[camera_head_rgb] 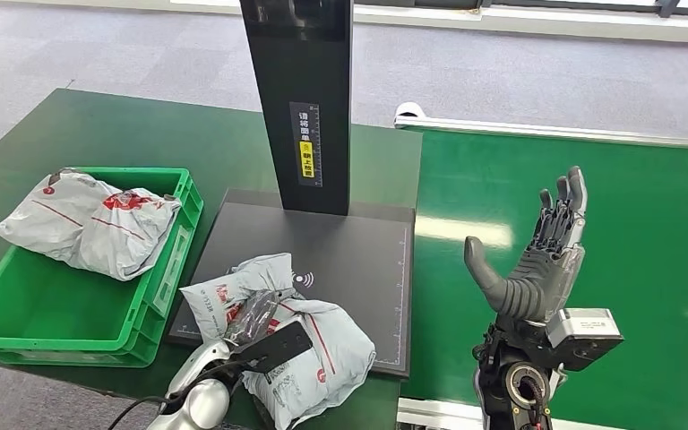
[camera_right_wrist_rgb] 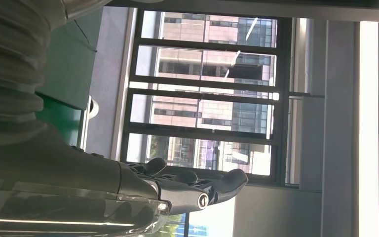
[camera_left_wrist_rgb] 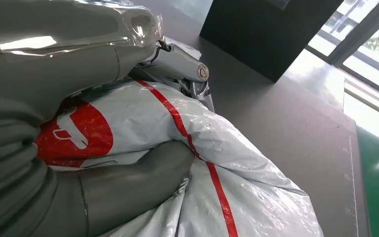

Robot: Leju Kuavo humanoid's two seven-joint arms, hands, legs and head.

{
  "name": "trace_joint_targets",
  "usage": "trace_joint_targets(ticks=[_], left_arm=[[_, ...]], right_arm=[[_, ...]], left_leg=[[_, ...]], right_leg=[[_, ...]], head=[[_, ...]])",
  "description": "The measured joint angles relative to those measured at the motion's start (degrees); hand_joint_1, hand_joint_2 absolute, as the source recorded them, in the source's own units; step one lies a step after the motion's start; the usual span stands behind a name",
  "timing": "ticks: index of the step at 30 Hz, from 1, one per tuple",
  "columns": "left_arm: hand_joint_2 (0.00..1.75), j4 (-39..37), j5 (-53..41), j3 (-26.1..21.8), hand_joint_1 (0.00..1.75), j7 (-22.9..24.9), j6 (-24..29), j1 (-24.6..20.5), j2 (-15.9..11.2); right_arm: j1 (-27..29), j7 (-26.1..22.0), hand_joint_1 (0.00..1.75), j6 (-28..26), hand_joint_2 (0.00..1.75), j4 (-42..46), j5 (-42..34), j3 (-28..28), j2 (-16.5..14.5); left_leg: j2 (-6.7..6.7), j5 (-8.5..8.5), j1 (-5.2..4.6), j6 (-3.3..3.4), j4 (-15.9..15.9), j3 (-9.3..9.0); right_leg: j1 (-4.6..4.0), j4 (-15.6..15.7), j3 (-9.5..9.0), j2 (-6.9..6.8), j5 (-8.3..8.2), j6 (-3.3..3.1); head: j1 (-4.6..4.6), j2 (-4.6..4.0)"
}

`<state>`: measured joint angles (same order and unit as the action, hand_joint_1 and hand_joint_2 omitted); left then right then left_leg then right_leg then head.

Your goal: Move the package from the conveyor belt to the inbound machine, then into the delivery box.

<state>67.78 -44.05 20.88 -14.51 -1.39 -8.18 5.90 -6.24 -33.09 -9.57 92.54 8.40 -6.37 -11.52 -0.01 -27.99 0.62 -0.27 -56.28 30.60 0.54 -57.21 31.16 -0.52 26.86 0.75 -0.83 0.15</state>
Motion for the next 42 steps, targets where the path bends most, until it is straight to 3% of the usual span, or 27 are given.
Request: trace_joint_targets(ticks=[5, 12, 18, 24, 29, 32, 36, 39, 42], left_arm=[[1.75, 4.29, 7.58, -1.06, 1.75, -6.68, 2.43, 2.6, 0.22], [1.75, 24.78, 18.49, -2.47, 1.75, -14.61, 7.02, 6.99, -0.74], [1.75, 34.87, 24.35, -9.04, 1.75, -16.94, 14.72, 4.74, -1.76], [1.75, 37.9, 25.52, -13.44, 1.75, -17.27, 15.82, 3.07, -2.37], [1.75, 38.26, 25.75, -15.06, 1.75, -16.53, 17.6, 2.34, -2.83], [1.75, 36.16, 25.56, -18.72, 1.75, -13.26, 20.77, -0.51, -3.46], [1.75, 24.12, 21.16, -26.99, 1.75, -5.67, 23.12, -7.52, -5.73], [1.75, 14.91, 20.62, -32.04, 1.75, -5.05, 22.99, -10.69, -7.5], [1.75, 10.41, 20.36, -34.22, 1.75, -5.26, 22.98, -11.91, -8.1]], right_arm=[[0.1, 0.09, 0.0, -0.01, 1.75, 0.0, -0.01, 0.18, -0.09], [1.4, -0.24, 0.0, -0.73, 1.75, 0.29, 0.21, 0.79, -0.31], [2.42, -0.57, 0.0, -1.71, 1.75, 1.42, -0.01, 1.22, -0.31], [2.83, -0.57, 0.0, -2.19, 1.75, 1.99, -0.16, 1.44, -0.31], [2.9, -0.52, 0.0, -2.33, 1.75, 2.19, -0.54, 1.48, -0.3], [2.87, -0.42, 0.0, -2.48, 1.75, 2.23, -0.92, 1.49, -0.28], [2.81, -0.23, 0.0, -3.24, 1.75, 2.23, -1.25, 1.32, -0.28], [2.85, -0.16, 0.0, -3.47, 1.75, 2.23, -1.35, 1.24, -0.26], [2.85, -0.14, 0.0, -3.48, 1.75, 2.23, -1.42, 1.21, -0.23]], left_leg=[[0.07, 0.04, 0.01, -0.02, 0.0, 0.14], [0.08, 0.09, 0.01, -0.02, -0.02, 0.73], [0.09, 0.09, 0.03, -0.03, -0.02, 0.83], [0.09, 0.1, 0.02, -0.03, -0.02, 0.82], [0.09, 0.09, 0.01, -0.03, -0.02, 0.85], [0.09, 0.1, 0.02, -0.03, -0.02, 0.84], [0.14, 0.2, 0.07, -0.18, -0.01, 0.8], [0.36, 0.26, 0.12, -0.26, -0.01, 0.83], [0.38, 0.26, 0.12, -0.27, -0.01, 0.89]], right_leg=[[-0.01, -0.02, 0.29, 0.08, -0.03, -0.02], [-0.02, -0.04, 0.88, 0.09, -0.07, -0.03], [-0.04, -0.05, 1.03, 0.12, -0.06, -0.05], [-0.03, -0.07, 1.01, 0.12, -0.07, -0.04], [-0.02, -0.06, 1.04, 0.12, -0.07, -0.04], [-0.03, -0.06, 1.05, 0.12, -0.07, -0.05], [-0.07, -0.17, 1.08, 0.17, -0.13, -0.16], [-0.14, -0.23, 1.21, 0.38, -0.24, -0.32], [-0.13, -0.23, 1.25, 0.41, -0.24, -0.32]], head=[[-0.02, 0.0], [-0.01, 0.01], [-0.02, 0.0], [0.0, 0.01], [-0.01, 0.0], [-0.01, -0.01], [-0.02, 0.0], [-0.02, -0.01], [0.01, -0.01]])
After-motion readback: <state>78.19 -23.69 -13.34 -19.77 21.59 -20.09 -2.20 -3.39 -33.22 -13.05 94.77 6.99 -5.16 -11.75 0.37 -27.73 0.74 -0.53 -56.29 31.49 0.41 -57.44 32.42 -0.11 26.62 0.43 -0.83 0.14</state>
